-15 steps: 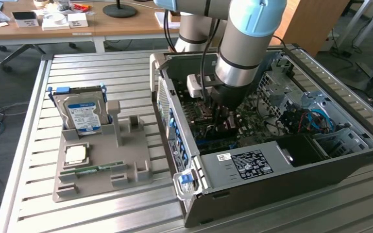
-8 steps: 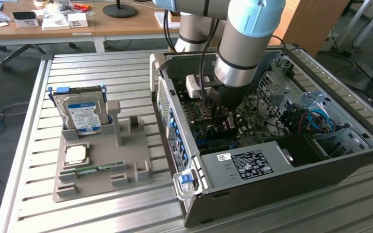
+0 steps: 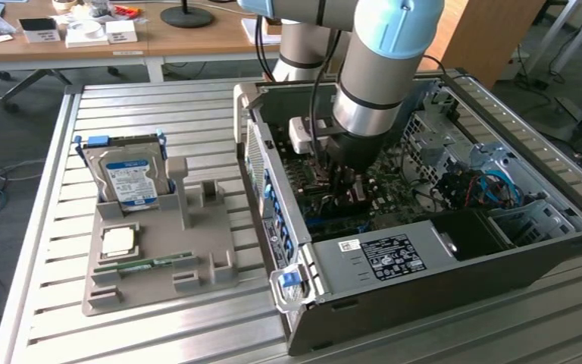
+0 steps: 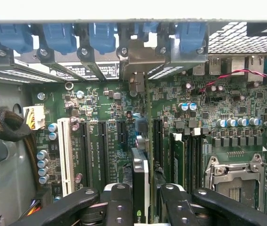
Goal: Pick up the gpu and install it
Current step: 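Insert the gpu into the slot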
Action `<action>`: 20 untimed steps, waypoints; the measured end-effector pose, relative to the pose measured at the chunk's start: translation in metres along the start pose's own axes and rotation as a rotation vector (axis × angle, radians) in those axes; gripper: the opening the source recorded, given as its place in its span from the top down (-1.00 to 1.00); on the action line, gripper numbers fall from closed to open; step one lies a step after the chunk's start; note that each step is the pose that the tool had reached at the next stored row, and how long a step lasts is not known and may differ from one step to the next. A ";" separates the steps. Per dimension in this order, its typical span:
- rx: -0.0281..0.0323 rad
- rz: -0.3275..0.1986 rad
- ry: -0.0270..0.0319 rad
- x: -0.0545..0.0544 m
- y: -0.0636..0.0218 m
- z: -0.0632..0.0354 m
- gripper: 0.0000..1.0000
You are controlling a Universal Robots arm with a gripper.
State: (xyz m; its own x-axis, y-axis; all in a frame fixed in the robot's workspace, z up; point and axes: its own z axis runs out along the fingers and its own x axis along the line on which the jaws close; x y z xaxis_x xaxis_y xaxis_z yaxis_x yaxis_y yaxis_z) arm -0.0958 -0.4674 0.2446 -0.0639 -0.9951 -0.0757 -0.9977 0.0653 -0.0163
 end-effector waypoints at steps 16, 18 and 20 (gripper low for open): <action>0.0001 0.000 -0.0001 0.000 0.0000 -0.0039 0.19; 0.0001 0.000 -0.0002 -0.002 -0.0002 -0.0182 0.19; 0.0001 0.000 -0.0003 -0.002 -0.0003 -0.0235 0.19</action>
State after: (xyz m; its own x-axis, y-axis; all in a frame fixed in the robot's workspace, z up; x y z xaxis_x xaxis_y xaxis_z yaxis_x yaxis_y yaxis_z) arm -0.0958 -0.4670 0.2682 -0.0641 -0.9951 -0.0760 -0.9977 0.0655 -0.0164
